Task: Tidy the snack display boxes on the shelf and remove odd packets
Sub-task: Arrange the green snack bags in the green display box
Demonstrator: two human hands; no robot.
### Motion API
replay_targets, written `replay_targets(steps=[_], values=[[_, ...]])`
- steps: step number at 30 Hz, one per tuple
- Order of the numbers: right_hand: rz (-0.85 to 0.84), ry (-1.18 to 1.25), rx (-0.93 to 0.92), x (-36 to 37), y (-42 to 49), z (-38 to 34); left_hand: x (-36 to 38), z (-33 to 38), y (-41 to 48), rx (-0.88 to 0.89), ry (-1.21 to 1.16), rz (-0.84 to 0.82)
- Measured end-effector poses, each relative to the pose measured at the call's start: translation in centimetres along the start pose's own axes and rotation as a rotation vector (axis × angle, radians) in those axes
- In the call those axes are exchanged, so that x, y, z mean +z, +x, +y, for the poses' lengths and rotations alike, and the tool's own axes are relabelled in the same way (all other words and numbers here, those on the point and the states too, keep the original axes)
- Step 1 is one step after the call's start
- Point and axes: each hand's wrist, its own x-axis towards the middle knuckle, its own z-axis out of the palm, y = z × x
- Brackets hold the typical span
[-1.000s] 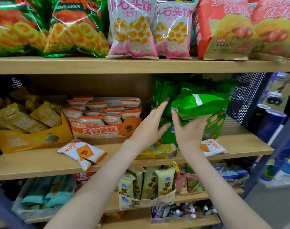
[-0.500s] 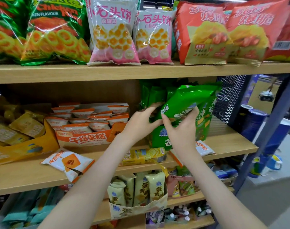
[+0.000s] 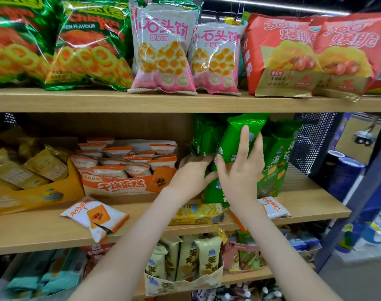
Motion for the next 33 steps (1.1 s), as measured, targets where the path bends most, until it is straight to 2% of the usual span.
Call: replay_targets(steps=[4,9,13,21,25,33], values=[[-0.031,-0.006,0.004,0.0,0.2,0.1,0.6,-0.4,-0.3,0.023,0.052,0.104],[-0.064,-0.04,0.006,0.0,0.5,0.4,0.3,0.0,-0.4,0.113,-0.196,0.169],[-0.07,-0.035,0.0,-0.1,0.6,0.7,0.0,0.5,-0.1,0.159,-0.284,0.189],[-0.159,-0.087,0.045,0.6,-0.2,1.4,0.5,-1.5,1.0,0.142,-0.18,0.027],[-0.203,-0.092,0.038,0.9,-1.0,1.6,0.3,-2.4,0.5,0.088,-0.275,-0.061],[-0.2,-0.163,-0.051,2.3,-2.4,0.7,0.9,-3.5,-0.8,0.114,-0.339,0.119]])
